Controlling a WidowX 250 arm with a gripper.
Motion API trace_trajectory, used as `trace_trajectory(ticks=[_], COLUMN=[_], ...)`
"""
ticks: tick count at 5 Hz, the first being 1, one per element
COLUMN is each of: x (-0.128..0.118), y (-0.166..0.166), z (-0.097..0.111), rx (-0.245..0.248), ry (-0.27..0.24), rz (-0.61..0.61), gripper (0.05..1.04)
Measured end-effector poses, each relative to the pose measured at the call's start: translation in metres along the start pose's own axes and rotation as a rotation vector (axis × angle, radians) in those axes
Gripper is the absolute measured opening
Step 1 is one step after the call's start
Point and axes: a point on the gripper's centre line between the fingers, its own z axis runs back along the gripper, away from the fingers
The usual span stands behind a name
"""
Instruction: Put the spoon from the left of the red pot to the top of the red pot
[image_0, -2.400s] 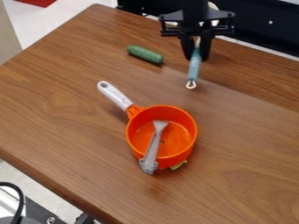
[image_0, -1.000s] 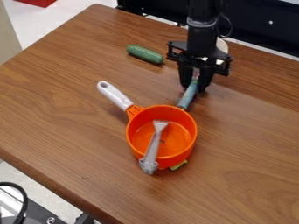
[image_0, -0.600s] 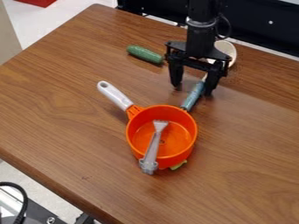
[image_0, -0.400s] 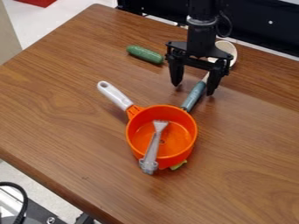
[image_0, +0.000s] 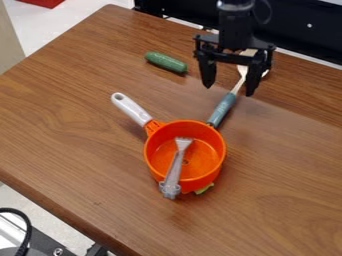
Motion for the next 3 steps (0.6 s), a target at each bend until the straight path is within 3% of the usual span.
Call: trace_trajectory(ticks=[1, 2, 3], x=[-0.002, -0.002, -0.007], y=[0.001, 0.002, -0.005], z=[0.002, 0.012, 0.003], rx=[-0.022, -0.044, -0.045], ry=[0.013, -0.032, -0.038], rz=[0.019, 0.04, 0.05], gripper=[0.995, 0.995, 0.995])
